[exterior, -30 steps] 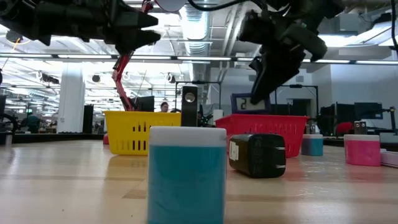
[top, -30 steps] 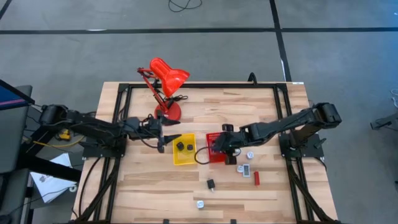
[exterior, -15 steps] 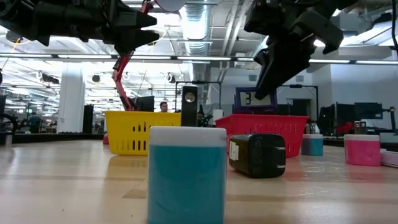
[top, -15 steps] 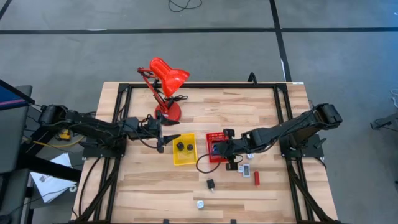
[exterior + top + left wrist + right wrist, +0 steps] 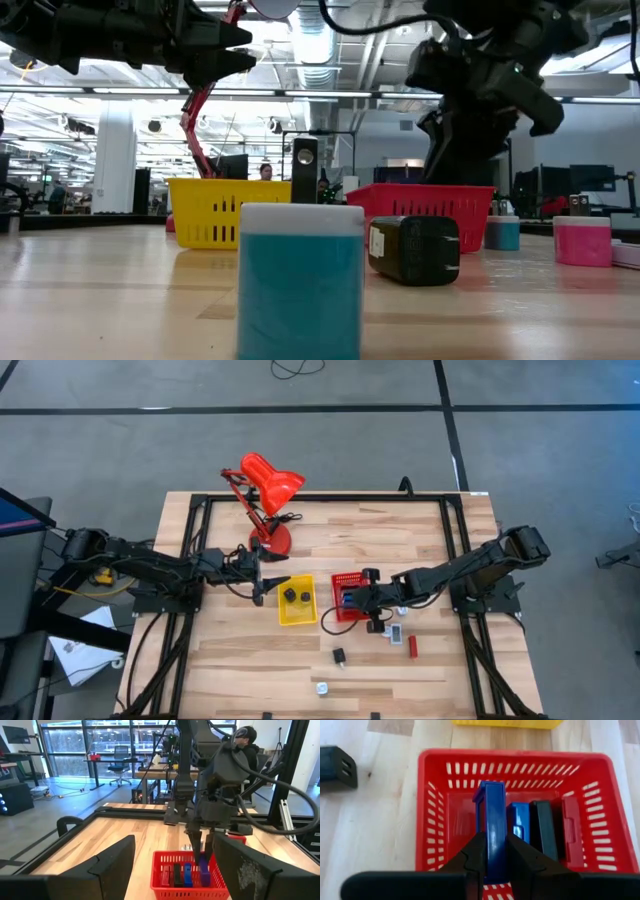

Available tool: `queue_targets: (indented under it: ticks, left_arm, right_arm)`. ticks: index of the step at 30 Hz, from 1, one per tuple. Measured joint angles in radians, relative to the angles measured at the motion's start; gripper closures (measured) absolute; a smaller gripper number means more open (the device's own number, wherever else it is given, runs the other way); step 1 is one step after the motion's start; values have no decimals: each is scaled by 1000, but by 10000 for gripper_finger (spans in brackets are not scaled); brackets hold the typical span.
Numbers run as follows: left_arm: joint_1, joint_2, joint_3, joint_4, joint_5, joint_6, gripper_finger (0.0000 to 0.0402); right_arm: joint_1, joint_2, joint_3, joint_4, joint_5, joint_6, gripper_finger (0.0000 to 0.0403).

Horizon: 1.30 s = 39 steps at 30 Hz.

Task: Pick & Place Office items
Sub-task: Put the dark blue digital timer into the red bin

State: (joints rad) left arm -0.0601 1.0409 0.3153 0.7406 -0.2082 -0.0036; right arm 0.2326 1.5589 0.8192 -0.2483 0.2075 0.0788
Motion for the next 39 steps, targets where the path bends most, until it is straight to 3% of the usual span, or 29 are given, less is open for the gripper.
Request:
queue_targets:
  ticks: [18,39]
  left_arm:
    - [0,0,0,0,0,-1,141]
    - [0,0,1,0,0,-2,141]
  right_arm:
    - [3,0,-135,199,54,3,346]
    - [2,0,-137,200,53,27,344]
